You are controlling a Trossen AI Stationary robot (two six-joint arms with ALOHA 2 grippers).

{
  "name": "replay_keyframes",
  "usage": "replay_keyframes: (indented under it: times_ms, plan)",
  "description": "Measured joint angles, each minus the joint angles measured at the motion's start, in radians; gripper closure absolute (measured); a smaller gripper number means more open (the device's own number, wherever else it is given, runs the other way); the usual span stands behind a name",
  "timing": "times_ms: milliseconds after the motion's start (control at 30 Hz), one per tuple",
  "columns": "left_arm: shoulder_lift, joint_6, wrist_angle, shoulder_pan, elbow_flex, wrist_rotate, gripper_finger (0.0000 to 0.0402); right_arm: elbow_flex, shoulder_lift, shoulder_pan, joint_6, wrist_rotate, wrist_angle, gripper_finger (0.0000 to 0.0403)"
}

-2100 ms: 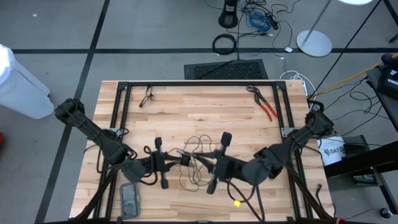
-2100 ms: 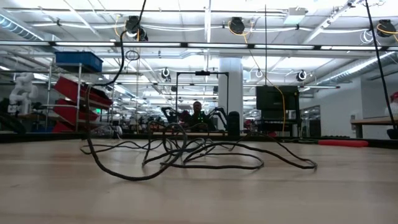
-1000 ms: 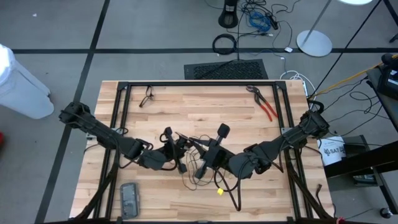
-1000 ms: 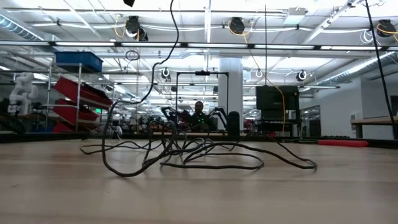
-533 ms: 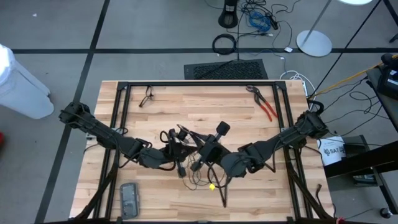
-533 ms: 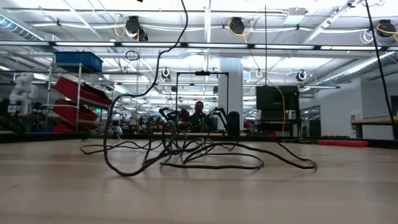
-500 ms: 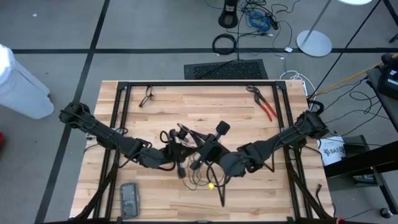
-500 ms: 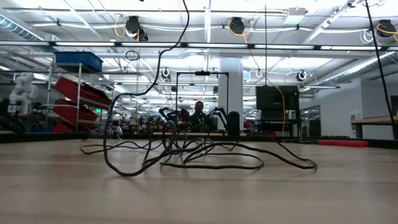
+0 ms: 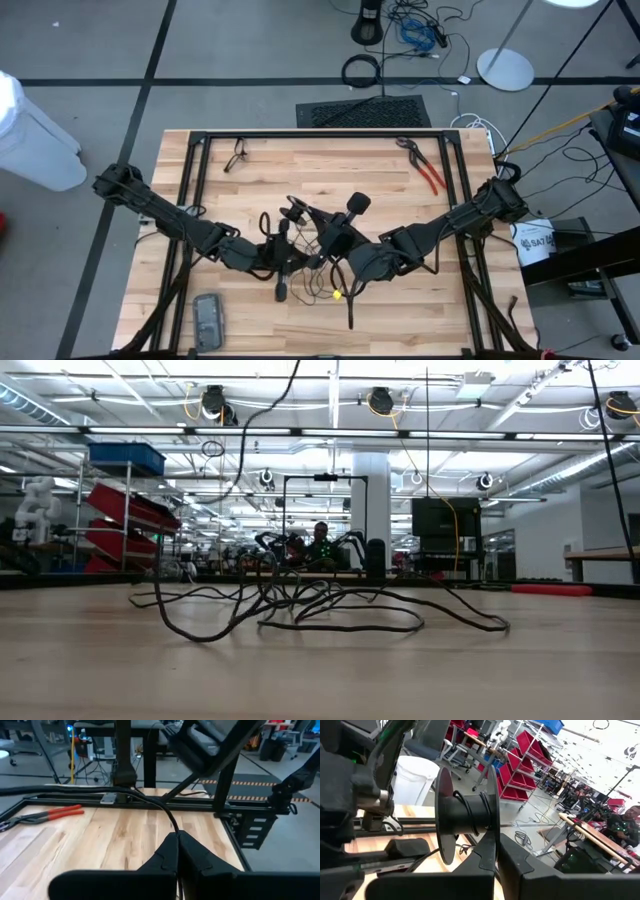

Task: Coil cords
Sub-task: Coil the black wire onto the spool

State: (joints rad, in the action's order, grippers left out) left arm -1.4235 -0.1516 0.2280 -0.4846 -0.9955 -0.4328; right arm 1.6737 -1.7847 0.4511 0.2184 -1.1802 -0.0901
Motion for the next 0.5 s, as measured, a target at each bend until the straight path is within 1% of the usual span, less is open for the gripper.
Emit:
replay_keyframes:
  times_ms: [133,233,333,500]
  plan:
    - [0.010,0.002,-0.036,-0.002,0.000,-0.001,0.0386,0.000,0.002,0.007,0.012,0.002,0.000,0.0403]
    - [0.010,0.014,-0.072,-0.015,0.000,-0.031,0.0371,0.000,0.009,0.016,0.030,0.003,0.003,0.0403]
    - [0.010,0.056,-0.086,-0.037,0.000,-0.058,0.0344,0.000,0.015,0.025,0.037,0.003,0.004,0.0403]
    - [0.010,0.108,-0.085,-0.072,0.000,-0.146,0.0289,0.000,0.028,0.045,0.049,0.004,0.002,0.0403]
